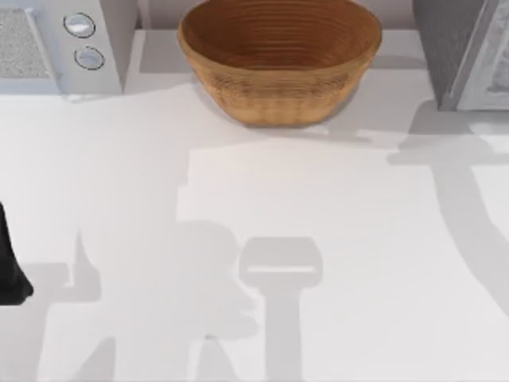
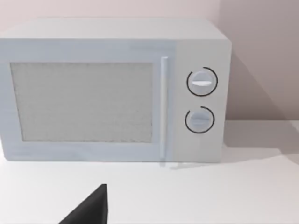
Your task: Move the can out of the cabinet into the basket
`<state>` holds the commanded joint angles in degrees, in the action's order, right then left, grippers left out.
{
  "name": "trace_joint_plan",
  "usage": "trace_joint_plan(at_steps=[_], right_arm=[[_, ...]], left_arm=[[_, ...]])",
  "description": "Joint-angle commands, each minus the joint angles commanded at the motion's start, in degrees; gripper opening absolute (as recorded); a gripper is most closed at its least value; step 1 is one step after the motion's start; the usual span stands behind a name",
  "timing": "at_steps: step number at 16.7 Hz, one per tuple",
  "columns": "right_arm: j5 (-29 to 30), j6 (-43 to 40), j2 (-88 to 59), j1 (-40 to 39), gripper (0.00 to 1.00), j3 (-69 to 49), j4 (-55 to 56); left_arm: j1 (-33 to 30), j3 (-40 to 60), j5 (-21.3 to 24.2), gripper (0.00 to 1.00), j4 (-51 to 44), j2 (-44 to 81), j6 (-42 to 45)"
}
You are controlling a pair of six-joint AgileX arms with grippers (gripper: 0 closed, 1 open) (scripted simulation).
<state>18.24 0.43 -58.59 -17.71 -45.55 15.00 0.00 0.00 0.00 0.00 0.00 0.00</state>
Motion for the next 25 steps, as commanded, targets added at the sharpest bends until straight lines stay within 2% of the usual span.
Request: trace_joint_plan(at_steps=[6,11,16,21,25], right_arm=[[10.8,0.3,-37.9,-10.2,0.00,-27.1,8.4],[17.1,0.6,-60.3,-16.4,0.00,-43.4,13.7],[19.5,0.7,-68.2,-18.8,0.00,-49.5,15.8],[19.3,0.8,-68.6,-18.5,0.00,-49.2,15.6],[18.6,0.7,-71.5,-17.8,0.00,-53.4,15.2]], left_arm=[[0.0,0.0,0.0,1.00,0.0,0.0,0.0],[0.0,0.0,0.0,1.00,0.0,0.0,0.0],[0.0,0.0,0.0,1.00,0.0,0.0,0.0],[0.0,0.0,0.0,1.00,0.0,0.0,0.0],[0.0,0.0,0.0,1.00,0.0,0.0,0.0]])
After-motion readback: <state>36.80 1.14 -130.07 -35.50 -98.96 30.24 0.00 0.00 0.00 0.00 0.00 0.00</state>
